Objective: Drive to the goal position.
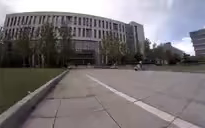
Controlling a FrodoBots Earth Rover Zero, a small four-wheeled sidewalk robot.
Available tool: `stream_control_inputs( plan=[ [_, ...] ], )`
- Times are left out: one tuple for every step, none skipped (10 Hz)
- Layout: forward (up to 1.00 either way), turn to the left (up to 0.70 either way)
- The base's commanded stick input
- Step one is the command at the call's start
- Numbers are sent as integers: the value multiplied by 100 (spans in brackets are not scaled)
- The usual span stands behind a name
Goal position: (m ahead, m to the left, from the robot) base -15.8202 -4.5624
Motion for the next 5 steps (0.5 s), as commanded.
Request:
stream_control_inputs(
  plan=[
    [70,-9],
    [70,-27],
    [70,-31],
    [70,-31],
    [70,-31]
  ],
)
